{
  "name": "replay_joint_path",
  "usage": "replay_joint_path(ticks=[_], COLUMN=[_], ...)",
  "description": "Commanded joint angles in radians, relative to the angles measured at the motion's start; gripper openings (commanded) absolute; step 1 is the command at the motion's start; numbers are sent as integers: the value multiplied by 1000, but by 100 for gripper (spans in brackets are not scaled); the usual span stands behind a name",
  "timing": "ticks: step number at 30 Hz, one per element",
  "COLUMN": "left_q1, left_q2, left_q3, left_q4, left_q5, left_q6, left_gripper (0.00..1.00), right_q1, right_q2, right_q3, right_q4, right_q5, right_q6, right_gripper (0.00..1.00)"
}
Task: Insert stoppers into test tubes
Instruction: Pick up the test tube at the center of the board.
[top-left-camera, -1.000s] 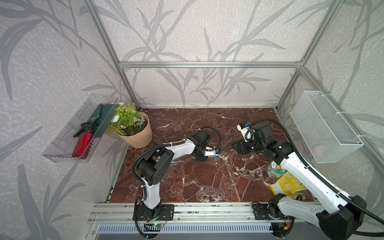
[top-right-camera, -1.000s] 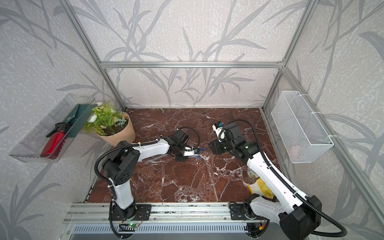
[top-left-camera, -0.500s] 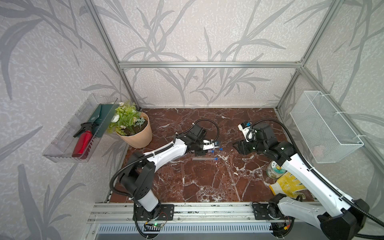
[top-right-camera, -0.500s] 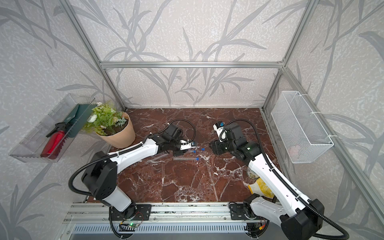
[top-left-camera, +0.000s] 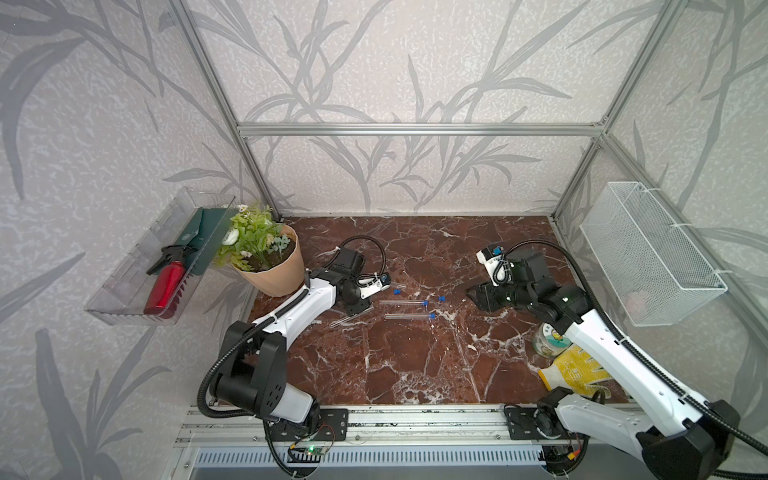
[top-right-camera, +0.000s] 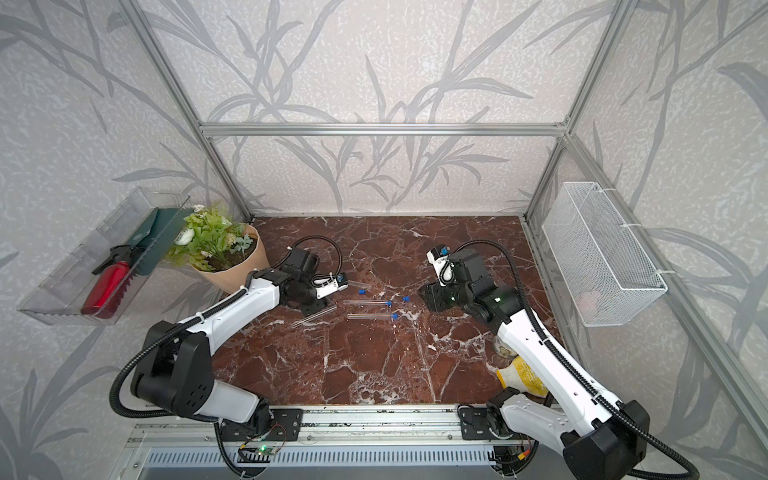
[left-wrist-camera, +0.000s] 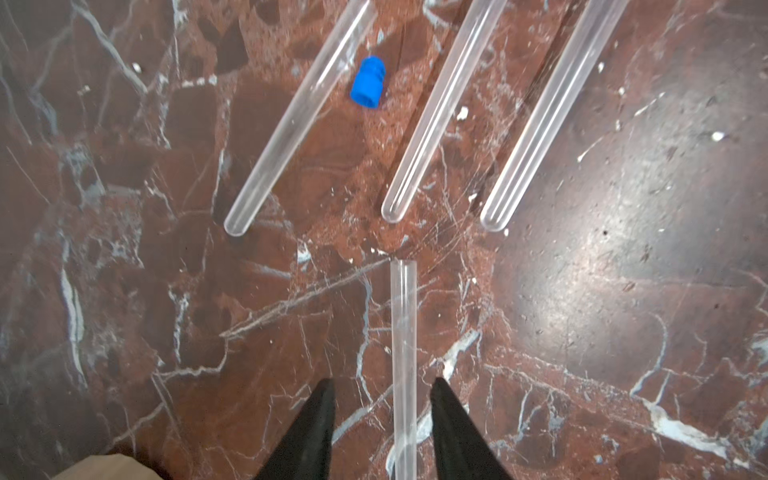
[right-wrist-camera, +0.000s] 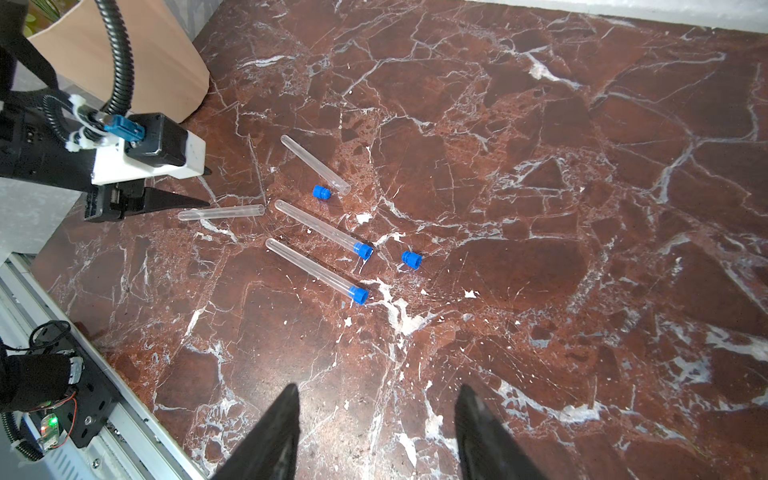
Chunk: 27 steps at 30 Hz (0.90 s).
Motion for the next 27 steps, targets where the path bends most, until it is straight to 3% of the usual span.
replay_joint_path(ticks=[1, 14, 27], left_q1=[24, 87, 100], left_q2=[12, 105, 183], left_q3=[-6, 22, 46], left_q4=[-42, -89, -122], left_q5=[3, -23, -2], left_q6=[33, -28, -38], left_gripper=[45, 50, 45], right_q1=[-3, -3, -4], right_q2=[-4, 7, 13], right_q3=[-4, 9, 15], right_q4=[4, -3, -3], right_q5=[-16, -12, -13], right_q6=[-9, 1, 5], right_gripper=[59, 60, 60])
